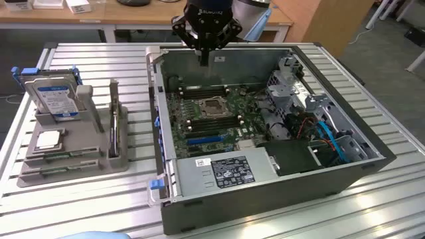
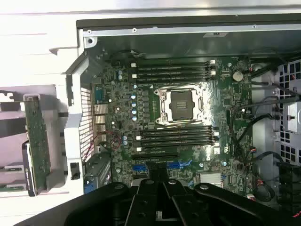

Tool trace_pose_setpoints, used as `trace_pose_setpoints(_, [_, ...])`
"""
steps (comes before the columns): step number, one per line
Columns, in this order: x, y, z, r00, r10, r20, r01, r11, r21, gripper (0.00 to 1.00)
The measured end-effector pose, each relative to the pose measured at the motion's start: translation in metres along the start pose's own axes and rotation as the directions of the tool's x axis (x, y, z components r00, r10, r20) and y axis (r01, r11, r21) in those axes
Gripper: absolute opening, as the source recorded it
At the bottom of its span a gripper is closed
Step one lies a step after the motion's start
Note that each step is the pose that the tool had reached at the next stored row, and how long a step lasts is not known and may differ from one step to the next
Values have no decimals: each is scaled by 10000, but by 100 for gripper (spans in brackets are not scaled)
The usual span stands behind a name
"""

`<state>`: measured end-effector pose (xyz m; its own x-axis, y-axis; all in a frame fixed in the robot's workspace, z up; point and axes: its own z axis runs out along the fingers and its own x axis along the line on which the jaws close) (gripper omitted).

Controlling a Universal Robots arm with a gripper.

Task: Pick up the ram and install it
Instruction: 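Reach for the ram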

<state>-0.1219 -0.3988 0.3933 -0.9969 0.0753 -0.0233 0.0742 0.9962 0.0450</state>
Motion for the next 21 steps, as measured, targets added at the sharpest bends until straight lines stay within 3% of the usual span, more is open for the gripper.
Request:
trace_pose_setpoints(14, [26, -3, -1, 10000, 1, 0, -1, 10000, 0, 10])
trace_pose_setpoints(21, [201, -15, -5, 10000, 0, 0, 0, 10000, 0, 10])
